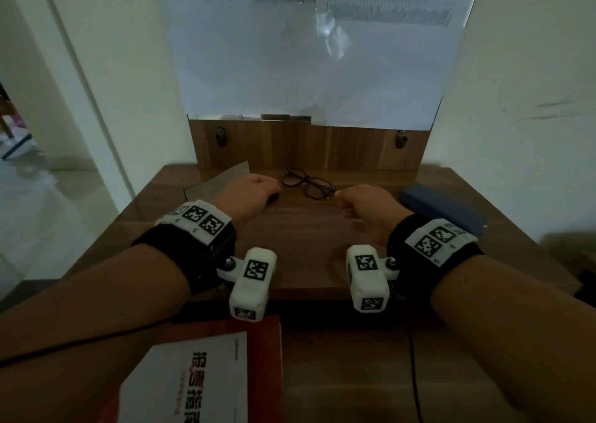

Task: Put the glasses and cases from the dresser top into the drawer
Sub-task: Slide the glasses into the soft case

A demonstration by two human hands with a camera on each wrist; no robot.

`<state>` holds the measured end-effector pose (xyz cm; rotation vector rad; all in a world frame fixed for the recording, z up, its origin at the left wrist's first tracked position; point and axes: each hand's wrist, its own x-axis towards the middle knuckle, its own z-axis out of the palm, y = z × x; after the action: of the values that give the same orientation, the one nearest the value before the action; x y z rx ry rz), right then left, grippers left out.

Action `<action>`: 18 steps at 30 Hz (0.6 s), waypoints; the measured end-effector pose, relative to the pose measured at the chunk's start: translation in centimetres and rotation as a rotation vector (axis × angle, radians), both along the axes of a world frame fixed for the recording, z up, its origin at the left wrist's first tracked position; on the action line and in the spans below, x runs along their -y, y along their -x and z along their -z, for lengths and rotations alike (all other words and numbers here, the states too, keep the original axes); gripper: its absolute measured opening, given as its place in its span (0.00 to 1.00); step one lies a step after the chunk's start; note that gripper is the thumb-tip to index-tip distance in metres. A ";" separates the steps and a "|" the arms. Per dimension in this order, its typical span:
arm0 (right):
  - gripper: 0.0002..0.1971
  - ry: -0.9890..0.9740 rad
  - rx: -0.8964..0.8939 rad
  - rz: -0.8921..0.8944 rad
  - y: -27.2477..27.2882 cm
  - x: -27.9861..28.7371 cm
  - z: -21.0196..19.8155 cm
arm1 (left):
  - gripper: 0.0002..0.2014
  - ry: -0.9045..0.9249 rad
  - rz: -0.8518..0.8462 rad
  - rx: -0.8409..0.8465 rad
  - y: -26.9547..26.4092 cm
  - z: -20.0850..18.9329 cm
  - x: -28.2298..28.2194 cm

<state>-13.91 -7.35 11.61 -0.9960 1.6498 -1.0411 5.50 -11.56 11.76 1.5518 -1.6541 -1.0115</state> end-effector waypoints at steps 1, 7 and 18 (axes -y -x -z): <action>0.07 0.018 -0.006 0.026 0.0 0.8 0.1 | 0.15 0.030 -0.031 0.015 -0.3 -0.1 0.8; 0.15 0.122 -0.043 0.144 0.2 4.3 2.0 | 0.14 0.150 -0.163 0.112 -2.6 -0.4 4.3; 0.05 0.113 -0.029 0.297 -0.3 7.8 4.7 | 0.32 0.091 -0.286 0.311 -8.1 2.5 7.4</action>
<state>-13.58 -15.18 6.91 -0.8559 1.8166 -1.3340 13.61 -18.93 9.29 1.8905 -1.5901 -0.5598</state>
